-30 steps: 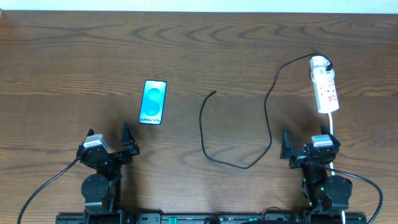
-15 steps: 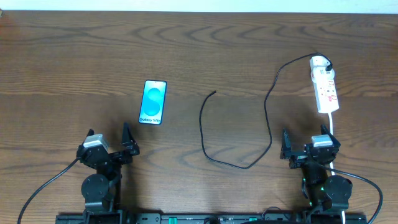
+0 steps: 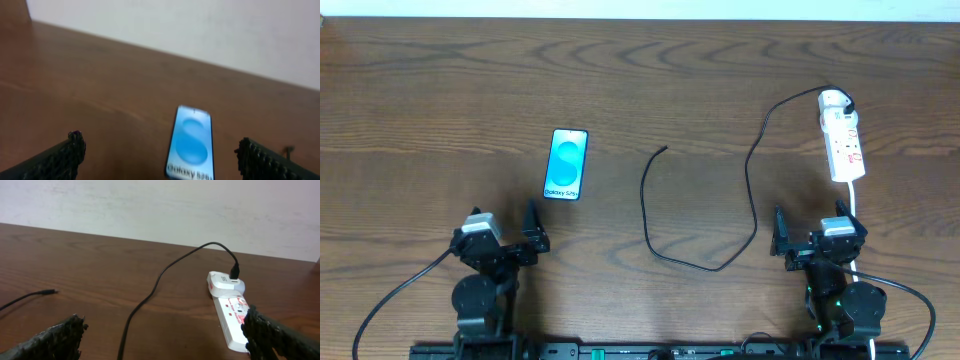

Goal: Plug charger to phone and switch on socket
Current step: 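Move the left gripper forward over the blue phone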

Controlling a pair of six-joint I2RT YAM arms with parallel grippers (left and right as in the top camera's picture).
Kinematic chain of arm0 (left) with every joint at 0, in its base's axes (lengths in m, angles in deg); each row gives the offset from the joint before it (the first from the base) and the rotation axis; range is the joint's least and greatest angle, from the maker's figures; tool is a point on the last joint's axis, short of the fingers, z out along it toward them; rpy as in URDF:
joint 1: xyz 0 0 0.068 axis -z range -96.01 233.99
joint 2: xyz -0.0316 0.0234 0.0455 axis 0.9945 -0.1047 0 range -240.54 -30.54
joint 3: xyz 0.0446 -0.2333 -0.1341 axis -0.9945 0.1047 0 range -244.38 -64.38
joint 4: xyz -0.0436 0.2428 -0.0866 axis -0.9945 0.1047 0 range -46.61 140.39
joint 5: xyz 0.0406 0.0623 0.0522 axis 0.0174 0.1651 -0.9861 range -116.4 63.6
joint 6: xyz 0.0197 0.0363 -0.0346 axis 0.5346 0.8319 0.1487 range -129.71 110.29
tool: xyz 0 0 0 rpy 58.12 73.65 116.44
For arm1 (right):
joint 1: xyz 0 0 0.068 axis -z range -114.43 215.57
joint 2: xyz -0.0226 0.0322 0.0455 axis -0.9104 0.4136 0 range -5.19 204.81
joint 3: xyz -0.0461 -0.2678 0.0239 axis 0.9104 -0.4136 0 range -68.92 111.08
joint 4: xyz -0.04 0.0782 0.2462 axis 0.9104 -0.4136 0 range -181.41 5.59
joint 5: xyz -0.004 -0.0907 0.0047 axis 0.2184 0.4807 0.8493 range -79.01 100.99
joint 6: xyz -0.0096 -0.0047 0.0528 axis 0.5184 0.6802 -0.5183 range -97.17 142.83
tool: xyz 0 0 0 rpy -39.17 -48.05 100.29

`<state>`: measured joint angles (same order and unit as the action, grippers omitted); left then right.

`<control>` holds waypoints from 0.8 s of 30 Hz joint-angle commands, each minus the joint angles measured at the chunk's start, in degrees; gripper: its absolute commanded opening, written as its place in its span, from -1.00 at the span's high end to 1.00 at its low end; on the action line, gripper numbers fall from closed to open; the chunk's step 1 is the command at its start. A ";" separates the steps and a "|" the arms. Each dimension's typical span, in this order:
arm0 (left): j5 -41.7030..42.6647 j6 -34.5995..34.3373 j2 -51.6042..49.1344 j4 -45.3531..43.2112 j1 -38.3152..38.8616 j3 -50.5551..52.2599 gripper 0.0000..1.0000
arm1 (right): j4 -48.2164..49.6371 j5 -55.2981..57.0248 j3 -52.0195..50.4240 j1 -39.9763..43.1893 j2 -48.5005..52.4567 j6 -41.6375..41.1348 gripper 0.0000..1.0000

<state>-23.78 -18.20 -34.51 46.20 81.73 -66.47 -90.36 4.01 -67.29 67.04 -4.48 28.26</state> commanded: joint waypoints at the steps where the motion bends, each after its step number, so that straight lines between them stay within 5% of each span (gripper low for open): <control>1: 2.34 0.96 -5.92 0.13 -0.35 -5.05 -0.97 | 0.13 0.22 -0.35 -0.57 -0.33 -0.66 -0.99; 7: 5.57 0.98 -20.20 1.46 -0.35 -15.08 -0.97 | 0.13 0.22 -0.35 -0.57 -0.33 -0.68 -0.98; 16: 5.99 1.01 -40.44 16.55 -0.28 -33.90 -0.97 | 0.13 0.22 -0.35 -0.57 -0.33 -0.66 -0.99; 24: 15.58 0.96 -44.96 17.40 -0.28 -37.05 -0.97 | 0.13 0.22 -0.35 -0.57 -0.33 -0.66 -0.99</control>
<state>-14.43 -18.20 -79.20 63.34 81.73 -102.27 -90.34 4.01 -67.38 67.04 -4.48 28.26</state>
